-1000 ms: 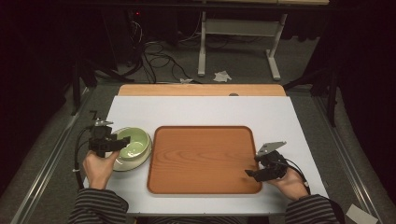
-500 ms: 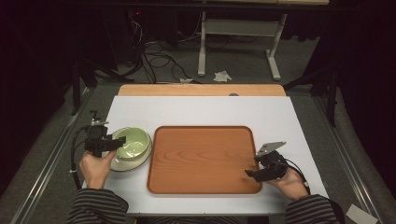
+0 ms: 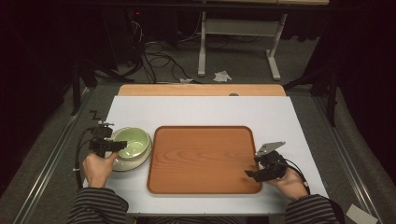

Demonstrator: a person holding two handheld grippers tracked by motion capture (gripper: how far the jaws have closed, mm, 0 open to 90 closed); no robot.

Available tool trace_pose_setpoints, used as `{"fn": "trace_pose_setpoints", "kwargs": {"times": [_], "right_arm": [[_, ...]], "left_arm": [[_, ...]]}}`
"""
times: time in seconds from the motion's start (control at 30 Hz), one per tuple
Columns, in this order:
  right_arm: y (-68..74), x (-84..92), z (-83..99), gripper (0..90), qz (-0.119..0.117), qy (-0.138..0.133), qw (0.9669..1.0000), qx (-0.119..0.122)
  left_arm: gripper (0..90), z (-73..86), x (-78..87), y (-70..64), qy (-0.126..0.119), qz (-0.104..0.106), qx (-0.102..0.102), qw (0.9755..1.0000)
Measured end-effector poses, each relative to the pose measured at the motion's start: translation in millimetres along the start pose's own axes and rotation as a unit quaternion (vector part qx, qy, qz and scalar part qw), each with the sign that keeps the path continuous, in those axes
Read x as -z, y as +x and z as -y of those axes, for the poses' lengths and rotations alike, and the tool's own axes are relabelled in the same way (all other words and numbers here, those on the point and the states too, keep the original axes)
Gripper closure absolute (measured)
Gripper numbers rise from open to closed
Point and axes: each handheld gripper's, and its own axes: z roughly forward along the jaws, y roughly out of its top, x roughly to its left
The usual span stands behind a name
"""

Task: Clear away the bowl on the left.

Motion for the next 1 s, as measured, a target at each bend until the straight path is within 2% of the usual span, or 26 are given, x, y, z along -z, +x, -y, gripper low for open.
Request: {"fn": "trace_pose_setpoints", "kwargs": {"times": [0.13,0.33,0.6,0.83,1.0], "right_arm": [[0.4,-0.1,0.0,35.5,0.000,-0.001,1.0000,0.001],[0.3,-0.3,0.0,35.4,0.000,0.000,1.0000,0.000],[0.4,0.0,-0.1,35.5,0.001,0.000,1.0000,0.000],[0.6,-0.2,-0.1,35.5,0.002,0.000,1.0000,0.001],[-0.1,-0.5,-0.1,35.4,-0.001,0.001,1.0000,0.002]], "left_arm": [[59.3,-0.1,-1.1,0.1,0.007,0.001,0.003,1.0000],[63.9,0.8,-3.9,5.1,0.015,0.013,0.023,0.9995],[71.4,1.4,-4.5,9.0,0.020,0.016,0.041,0.9988],[79.2,1.7,-4.9,10.3,0.029,0.018,0.048,0.9982],[80.4,1.2,-5.1,11.2,0.030,0.021,0.054,0.9979]]}}
